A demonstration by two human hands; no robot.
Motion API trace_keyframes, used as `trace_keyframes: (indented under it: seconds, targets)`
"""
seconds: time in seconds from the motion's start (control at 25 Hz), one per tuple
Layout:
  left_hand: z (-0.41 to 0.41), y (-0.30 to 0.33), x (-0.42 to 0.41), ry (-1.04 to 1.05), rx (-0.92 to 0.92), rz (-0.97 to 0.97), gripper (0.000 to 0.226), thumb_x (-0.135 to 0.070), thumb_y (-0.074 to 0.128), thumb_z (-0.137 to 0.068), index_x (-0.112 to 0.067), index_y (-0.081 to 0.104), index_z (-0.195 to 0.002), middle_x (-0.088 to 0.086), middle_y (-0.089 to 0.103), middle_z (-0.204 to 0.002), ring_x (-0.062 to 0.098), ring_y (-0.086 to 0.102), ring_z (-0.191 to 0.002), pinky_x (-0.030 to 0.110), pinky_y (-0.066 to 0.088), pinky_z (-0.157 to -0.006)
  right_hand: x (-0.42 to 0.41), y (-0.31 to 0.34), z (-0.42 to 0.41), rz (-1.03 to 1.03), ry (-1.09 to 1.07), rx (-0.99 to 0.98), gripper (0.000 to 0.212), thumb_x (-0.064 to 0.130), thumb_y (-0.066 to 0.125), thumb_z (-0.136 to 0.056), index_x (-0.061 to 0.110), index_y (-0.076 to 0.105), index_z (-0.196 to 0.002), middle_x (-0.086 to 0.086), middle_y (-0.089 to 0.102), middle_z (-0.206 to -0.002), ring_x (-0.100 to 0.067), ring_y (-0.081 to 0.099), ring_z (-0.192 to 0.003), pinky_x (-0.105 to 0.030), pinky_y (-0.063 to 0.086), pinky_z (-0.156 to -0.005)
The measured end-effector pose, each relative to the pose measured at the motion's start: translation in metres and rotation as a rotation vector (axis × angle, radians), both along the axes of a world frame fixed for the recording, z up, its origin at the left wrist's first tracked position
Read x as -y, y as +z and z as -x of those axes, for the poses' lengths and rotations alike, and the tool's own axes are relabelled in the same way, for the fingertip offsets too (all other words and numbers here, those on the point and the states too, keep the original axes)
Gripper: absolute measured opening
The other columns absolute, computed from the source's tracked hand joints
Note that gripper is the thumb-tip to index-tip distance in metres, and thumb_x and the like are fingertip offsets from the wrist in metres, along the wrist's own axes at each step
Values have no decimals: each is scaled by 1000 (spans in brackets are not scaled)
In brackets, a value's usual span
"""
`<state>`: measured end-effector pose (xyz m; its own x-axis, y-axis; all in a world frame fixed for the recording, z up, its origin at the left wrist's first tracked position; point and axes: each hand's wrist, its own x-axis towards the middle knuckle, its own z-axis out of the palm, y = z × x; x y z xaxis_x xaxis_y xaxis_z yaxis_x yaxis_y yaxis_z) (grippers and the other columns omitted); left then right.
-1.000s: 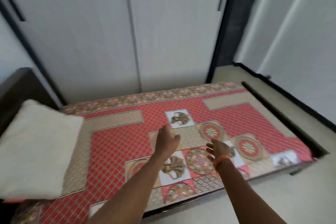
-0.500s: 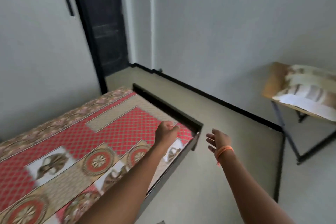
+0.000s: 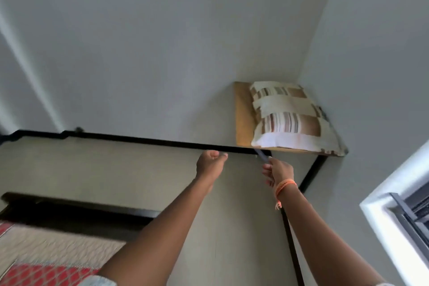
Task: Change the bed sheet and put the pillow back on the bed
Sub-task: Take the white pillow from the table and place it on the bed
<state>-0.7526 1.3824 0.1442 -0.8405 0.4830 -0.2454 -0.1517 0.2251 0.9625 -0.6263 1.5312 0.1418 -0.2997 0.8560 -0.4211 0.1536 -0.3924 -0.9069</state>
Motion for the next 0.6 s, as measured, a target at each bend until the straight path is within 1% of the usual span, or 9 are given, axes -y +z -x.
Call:
trace_keyframes:
  seconds: [0.08, 0.16, 0.2, 0.28, 0.36, 0.44, 0.48, 0.52, 0.6]
  targets:
    - [28, 8, -61, -66, 0, 6, 29, -37, 70, -85, -16, 62, -102, 5, 68, -98, 26, 67, -91, 39, 55, -82, -56, 5, 16, -52, -58, 18, 15, 22, 57, -91, 10, 62, -85, -4, 60, -69, -17, 52, -56, -28, 41, -54]
    - [50, 8, -123, -129, -11, 16, 24, -38, 68, -84, -17, 61, -94, 7, 68, -91, 22, 63, -80, 35, 53, -77, -114, 7, 30, -120, -114, 38, 13, 22, 61, -92, 10, 62, -87, -4, 63, -77, -18, 55, -65, -35, 48, -64]
    - [59, 5, -156, -163, -20, 22, 28, -42, 67, -82, -16, 61, -93, 9, 68, -90, 20, 61, -78, 34, 53, -76, -147, 7, 38, -157, -145, 49, 12, 23, 62, -91, 11, 63, -88, -5, 65, -82, -19, 57, -72, -36, 50, -72]
    - [74, 2, -211, -203, -25, 47, 38, -47, 64, -78, -17, 61, -100, 8, 67, -93, 21, 62, -85, 34, 53, -81, -210, 6, 53, -219, -184, 71, 13, 25, 66, -88, 12, 64, -87, -7, 64, -88, -22, 58, -82, -35, 49, -80]
    - [89, -7, -278, -218, -21, 65, 51, -47, 64, -85, -11, 58, -120, 10, 64, -109, 26, 62, -100, 42, 54, -91, -288, 4, 70, -300, -185, 135, 23, 29, 69, -83, 8, 66, -90, -10, 63, -89, -24, 57, -84, -30, 43, -78]
    - [102, -13, -342, -208, -30, 117, 54, -44, 61, -91, -1, 56, -123, 16, 63, -111, 27, 60, -97, 37, 52, -85, -364, 1, 85, -340, -152, 217, 38, 38, 69, -77, 10, 65, -102, -10, 63, -99, -25, 58, -95, -28, 41, -82]
    - [108, -11, -373, -212, -14, 131, 48, -42, 60, -93, -4, 56, -121, 12, 64, -108, 25, 59, -96, 31, 48, -80, -401, 0, 93, -339, -133, 251, 44, 38, 70, -78, 10, 63, -110, -10, 62, -108, -26, 58, -103, -30, 42, -88]
    - [113, -10, -402, -227, 12, 143, 41, -40, 60, -94, -11, 55, -123, 4, 63, -107, 23, 57, -101, 28, 44, -82, -436, -1, 99, -344, -116, 305, 48, 37, 71, -81, 9, 59, -118, -11, 61, -118, -28, 57, -112, -31, 40, -93]
    - [127, -12, -456, -225, 56, 148, 61, -47, 63, -89, -14, 47, -137, -2, 58, -127, 23, 55, -120, 28, 43, -97, -498, -6, 112, -354, -80, 410, 59, 40, 70, -83, 7, 52, -129, -13, 54, -134, -32, 52, -124, -36, 39, -102]
